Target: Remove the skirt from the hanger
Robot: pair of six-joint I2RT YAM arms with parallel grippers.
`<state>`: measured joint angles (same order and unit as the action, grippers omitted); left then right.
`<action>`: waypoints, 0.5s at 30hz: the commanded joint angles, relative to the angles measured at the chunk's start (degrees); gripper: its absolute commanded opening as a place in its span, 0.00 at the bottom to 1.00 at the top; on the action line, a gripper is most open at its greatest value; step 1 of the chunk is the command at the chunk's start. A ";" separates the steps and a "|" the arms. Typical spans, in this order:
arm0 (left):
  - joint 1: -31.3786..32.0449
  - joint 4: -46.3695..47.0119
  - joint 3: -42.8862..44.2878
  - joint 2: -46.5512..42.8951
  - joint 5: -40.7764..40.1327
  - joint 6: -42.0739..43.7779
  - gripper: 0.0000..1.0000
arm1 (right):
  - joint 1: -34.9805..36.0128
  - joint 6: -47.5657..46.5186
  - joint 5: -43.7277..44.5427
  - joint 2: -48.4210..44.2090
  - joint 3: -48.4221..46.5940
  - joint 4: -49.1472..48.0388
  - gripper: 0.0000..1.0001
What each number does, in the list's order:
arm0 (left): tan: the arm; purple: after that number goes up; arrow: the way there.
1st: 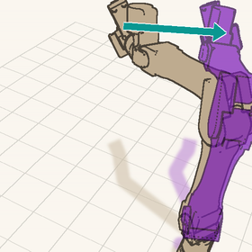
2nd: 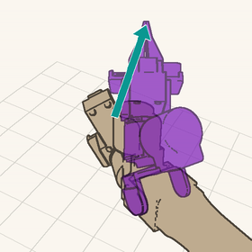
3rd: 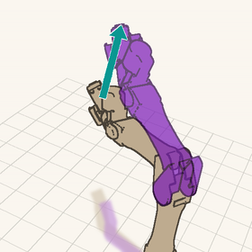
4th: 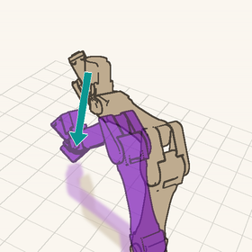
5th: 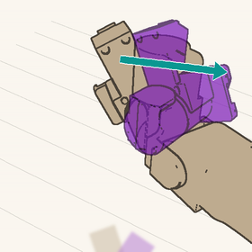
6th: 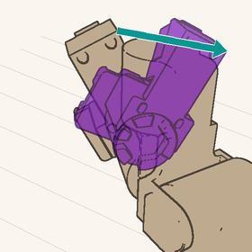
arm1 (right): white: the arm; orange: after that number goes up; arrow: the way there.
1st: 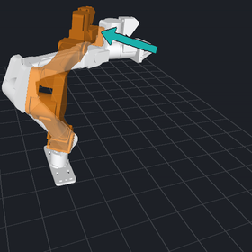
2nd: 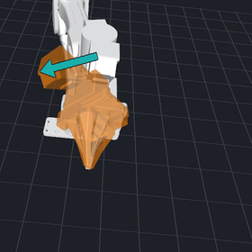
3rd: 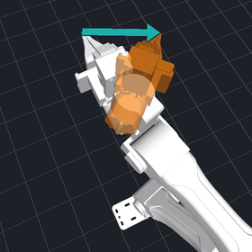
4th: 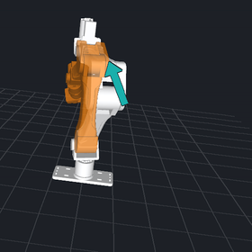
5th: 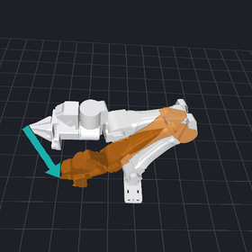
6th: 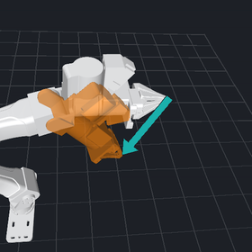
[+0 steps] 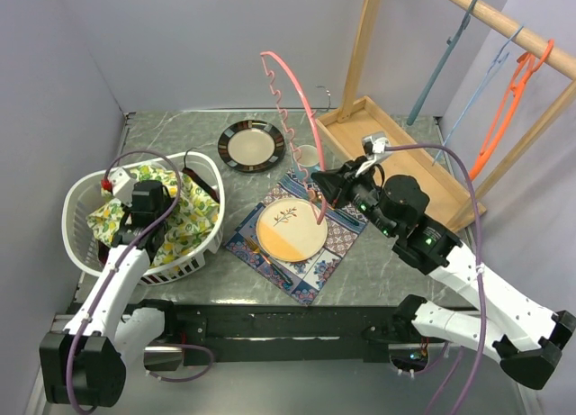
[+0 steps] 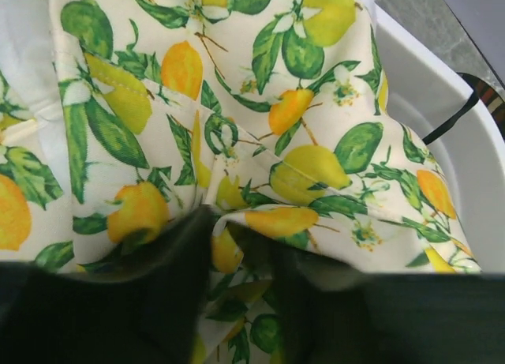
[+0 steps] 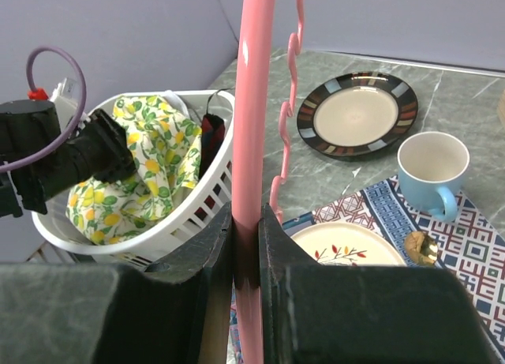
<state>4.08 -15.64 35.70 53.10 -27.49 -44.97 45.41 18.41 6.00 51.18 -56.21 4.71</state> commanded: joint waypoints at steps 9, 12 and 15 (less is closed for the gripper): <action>-0.21 -18.10 16.93 -6.08 -5.20 -4.17 0.96 | 0.47 4.61 0.86 -2.04 -7.60 2.76 0.00; -0.21 -18.90 20.19 -6.69 -8.02 -2.50 0.95 | 0.38 5.23 0.86 -3.01 -7.78 1.53 0.00; -0.21 -12.68 20.81 -6.26 -6.89 4.15 0.93 | 0.38 5.84 1.82 -2.75 -7.95 1.09 0.00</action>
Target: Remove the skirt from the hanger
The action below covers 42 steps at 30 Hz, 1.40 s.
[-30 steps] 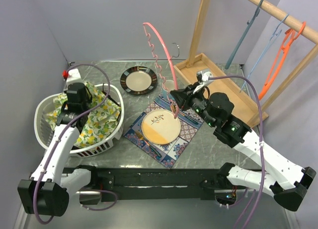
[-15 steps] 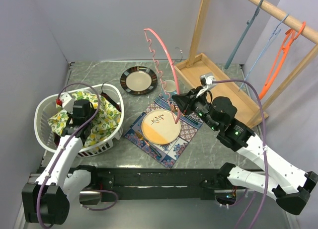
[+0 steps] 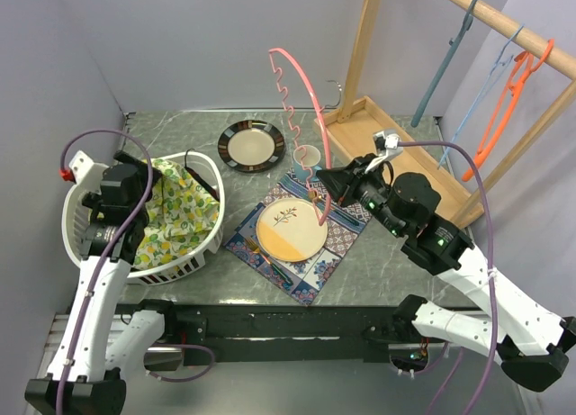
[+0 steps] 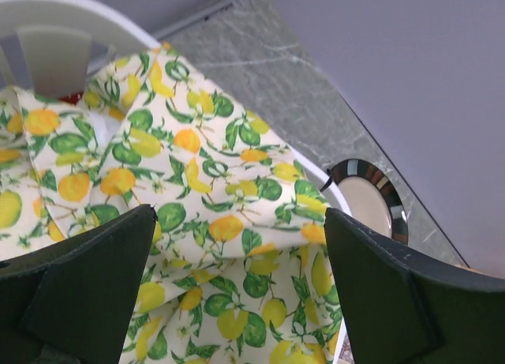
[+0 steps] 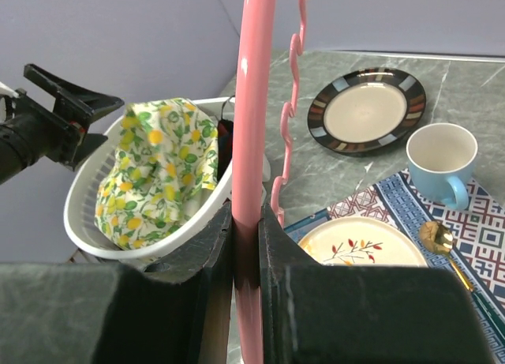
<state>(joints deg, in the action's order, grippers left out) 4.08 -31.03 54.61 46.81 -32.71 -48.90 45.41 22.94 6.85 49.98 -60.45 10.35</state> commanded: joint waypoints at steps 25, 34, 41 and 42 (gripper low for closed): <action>-3.81 7.86 -9.64 8.22 13.73 -12.79 0.67 | 0.73 3.16 6.86 -0.06 -6.61 4.59 0.00; -3.81 12.90 3.85 1.28 32.12 1.17 0.88 | 0.82 3.60 12.04 -0.40 -10.30 11.53 0.00; -3.46 31.89 0.49 -0.76 59.92 1.81 0.77 | 0.82 17.37 15.11 0.64 -14.26 13.29 0.00; -2.85 33.47 0.85 1.16 62.91 1.10 0.75 | 0.82 18.97 15.99 0.82 -14.96 13.38 0.00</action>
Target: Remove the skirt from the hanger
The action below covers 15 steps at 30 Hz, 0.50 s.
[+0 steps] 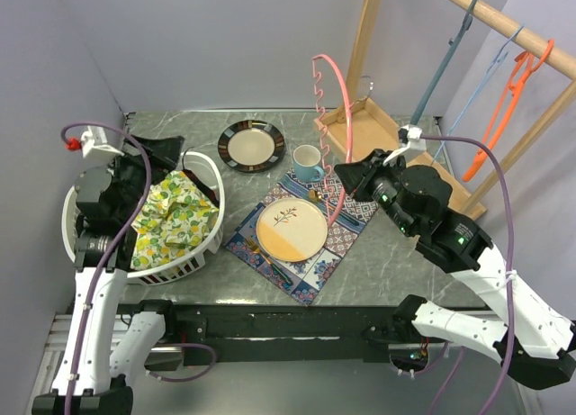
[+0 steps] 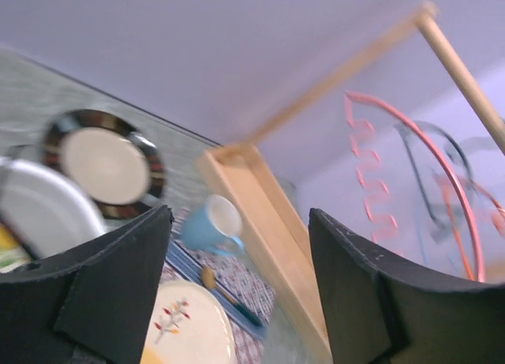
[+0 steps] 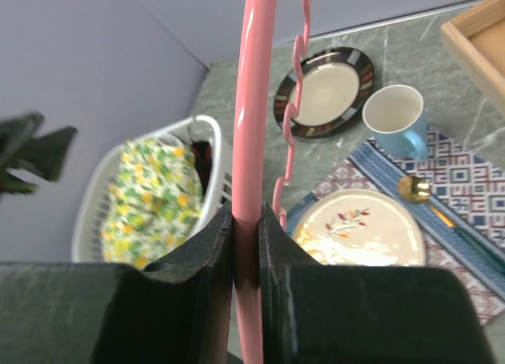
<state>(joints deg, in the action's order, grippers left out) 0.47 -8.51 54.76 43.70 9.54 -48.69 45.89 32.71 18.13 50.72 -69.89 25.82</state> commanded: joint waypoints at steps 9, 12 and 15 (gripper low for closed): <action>28.34 23.80 -0.01 2.53 13.57 23.01 0.76 | 0.25 23.18 16.49 6.84 -16.24 4.84 0.00; 33.09 22.59 2.96 4.54 13.14 30.30 0.76 | 0.34 27.40 17.03 7.99 -18.44 6.87 0.00; 37.58 19.07 6.75 7.79 9.64 37.59 0.77 | 0.34 30.83 16.94 8.52 -19.32 8.10 0.00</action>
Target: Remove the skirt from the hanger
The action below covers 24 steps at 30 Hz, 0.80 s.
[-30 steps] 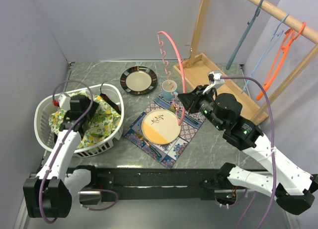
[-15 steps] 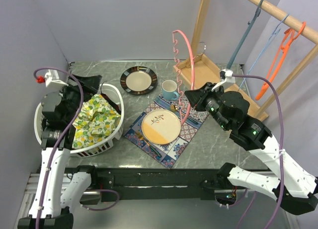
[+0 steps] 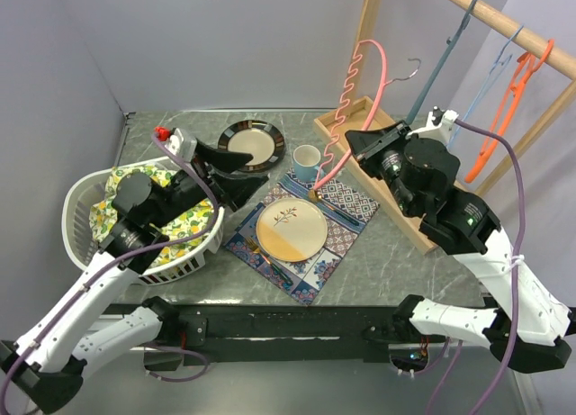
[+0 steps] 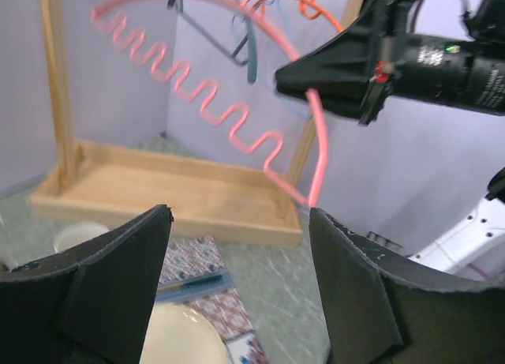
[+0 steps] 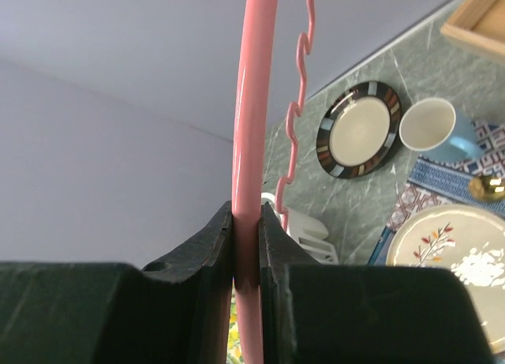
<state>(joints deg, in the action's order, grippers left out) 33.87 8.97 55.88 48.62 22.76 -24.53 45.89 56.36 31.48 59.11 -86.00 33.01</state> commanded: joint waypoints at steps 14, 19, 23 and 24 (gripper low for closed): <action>22.28 -0.45 11.88 13.16 -17.56 35.33 0.82 | 0.25 8.42 0.33 -0.23 0.04 -4.28 0.00; 26.59 1.57 13.02 15.89 -21.79 40.25 0.81 | 0.34 9.47 0.60 0.13 0.30 -3.05 0.00; 30.99 1.57 15.49 19.13 -28.55 45.35 0.78 | 0.34 10.52 0.68 0.48 0.39 -2.08 0.00; 31.87 2.10 15.40 19.58 -32.13 46.50 0.75 | 0.43 11.05 0.77 0.65 0.48 -1.73 0.00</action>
<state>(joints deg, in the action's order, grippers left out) 62.13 8.29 67.79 66.94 0.64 14.57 45.89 65.36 30.79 59.83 -85.69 33.93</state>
